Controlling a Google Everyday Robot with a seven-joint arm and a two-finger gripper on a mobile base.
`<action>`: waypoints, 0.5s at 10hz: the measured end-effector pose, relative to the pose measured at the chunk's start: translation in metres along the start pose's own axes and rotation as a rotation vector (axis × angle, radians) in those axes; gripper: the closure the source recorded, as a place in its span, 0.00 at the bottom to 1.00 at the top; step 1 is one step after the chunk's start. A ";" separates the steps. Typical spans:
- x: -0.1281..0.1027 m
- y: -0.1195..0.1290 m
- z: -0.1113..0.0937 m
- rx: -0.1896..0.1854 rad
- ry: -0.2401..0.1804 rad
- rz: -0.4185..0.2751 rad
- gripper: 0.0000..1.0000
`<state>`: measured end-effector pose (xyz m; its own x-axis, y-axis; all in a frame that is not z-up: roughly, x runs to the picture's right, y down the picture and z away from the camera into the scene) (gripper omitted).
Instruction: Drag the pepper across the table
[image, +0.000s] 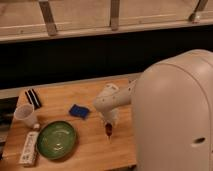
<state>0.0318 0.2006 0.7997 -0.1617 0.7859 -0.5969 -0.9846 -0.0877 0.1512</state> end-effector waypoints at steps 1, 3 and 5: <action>0.000 -0.011 0.000 0.000 -0.001 0.023 1.00; 0.002 -0.033 -0.002 0.002 -0.003 0.072 1.00; 0.004 -0.052 -0.004 0.003 -0.006 0.117 1.00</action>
<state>0.0818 0.2058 0.7863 -0.2755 0.7739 -0.5703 -0.9587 -0.1778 0.2218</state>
